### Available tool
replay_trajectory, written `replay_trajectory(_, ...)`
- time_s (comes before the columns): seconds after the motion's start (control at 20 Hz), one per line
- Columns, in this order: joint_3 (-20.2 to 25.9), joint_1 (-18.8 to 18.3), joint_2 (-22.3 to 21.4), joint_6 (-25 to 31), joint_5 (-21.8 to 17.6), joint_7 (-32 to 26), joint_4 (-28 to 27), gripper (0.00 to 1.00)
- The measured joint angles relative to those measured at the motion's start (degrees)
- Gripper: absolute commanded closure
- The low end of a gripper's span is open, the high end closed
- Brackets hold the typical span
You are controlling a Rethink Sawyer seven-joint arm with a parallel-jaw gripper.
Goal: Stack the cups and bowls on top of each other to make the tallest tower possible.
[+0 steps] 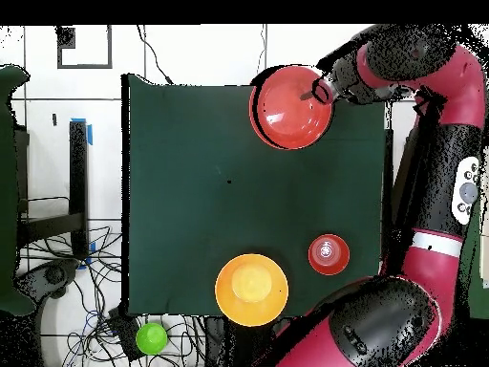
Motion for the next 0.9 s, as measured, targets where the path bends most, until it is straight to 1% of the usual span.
replay_trajectory(0.3, -1.7, 0.8, -0.4, 0.0, 0.0, 0.0, 0.0, 0.0)
replay_trajectory(0.9, -3.7, 2.9, -0.5, 0.0, 0.3, 0.0, 0.0, 0.0)
